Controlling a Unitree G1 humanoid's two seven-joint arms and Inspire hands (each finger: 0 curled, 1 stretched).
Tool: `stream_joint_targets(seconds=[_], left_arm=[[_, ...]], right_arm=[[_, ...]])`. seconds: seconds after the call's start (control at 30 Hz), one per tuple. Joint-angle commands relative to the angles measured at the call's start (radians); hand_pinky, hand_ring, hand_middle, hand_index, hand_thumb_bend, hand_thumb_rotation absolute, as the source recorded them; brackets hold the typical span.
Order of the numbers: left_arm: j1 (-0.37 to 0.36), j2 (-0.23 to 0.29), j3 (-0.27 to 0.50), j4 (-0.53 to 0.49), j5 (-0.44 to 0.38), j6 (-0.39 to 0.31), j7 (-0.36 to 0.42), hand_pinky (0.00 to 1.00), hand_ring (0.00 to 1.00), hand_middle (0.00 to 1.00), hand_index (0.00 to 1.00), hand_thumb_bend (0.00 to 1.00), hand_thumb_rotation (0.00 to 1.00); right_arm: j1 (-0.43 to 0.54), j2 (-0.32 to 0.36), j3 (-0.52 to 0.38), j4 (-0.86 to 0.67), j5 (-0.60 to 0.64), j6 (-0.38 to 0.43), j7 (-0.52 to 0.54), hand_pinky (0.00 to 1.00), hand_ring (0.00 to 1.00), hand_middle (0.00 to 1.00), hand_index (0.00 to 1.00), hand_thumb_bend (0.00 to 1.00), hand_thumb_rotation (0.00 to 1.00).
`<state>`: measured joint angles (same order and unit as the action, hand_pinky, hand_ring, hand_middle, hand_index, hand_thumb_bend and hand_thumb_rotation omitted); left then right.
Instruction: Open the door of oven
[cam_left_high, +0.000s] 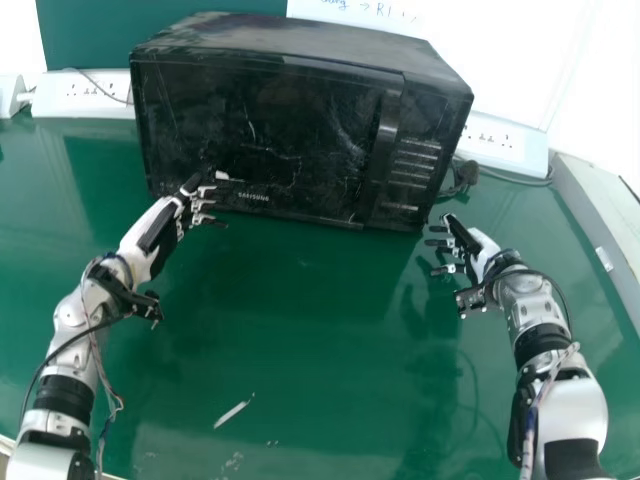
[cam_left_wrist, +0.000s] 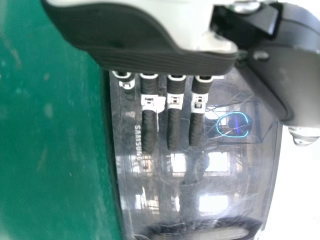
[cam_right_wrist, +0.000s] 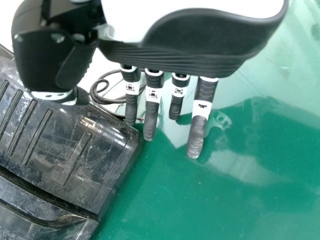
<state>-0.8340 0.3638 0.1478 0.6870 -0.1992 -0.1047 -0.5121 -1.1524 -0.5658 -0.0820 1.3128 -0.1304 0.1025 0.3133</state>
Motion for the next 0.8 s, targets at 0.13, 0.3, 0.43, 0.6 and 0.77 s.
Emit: stream_joint_targets(seconds=[0.13,0.3,0.43,0.6,0.77], left_arm=[[0.03,-0.003,0.014,-0.074,-0.032,0.066,-0.003,0.48,0.66,0.75,0.79,0.87,1.0],[0.024,0.0,0.023,-0.086,-0.038,0.077,-0.005,0.5,0.71,0.81,0.79,0.86,1.0],[0.0,0.002,0.045,-0.073,-0.097,0.134,-0.08,0.55,0.78,0.86,0.83,0.93,1.0],[-0.029,0.015,0.06,-0.042,-0.156,0.168,-0.202,0.61,0.86,0.93,0.88,0.99,1.0],[-0.063,0.015,0.08,0.002,-0.197,0.187,-0.29,0.72,0.93,0.99,0.95,1.0,1.0]], right_arm=[[0.057,0.015,0.006,0.037,-0.012,0.05,0.002,0.63,0.72,0.74,0.82,0.63,1.0],[0.06,0.017,0.002,0.037,-0.01,0.045,-0.01,0.63,0.72,0.73,0.83,0.65,1.0],[0.062,0.018,0.006,0.036,-0.015,0.036,-0.013,0.62,0.71,0.73,0.84,0.68,1.0],[0.056,0.021,0.001,0.037,-0.009,0.053,-0.015,0.65,0.71,0.73,0.84,0.64,1.0],[0.058,0.017,0.003,0.037,-0.011,0.047,0.003,0.65,0.73,0.74,0.84,0.63,1.0]])
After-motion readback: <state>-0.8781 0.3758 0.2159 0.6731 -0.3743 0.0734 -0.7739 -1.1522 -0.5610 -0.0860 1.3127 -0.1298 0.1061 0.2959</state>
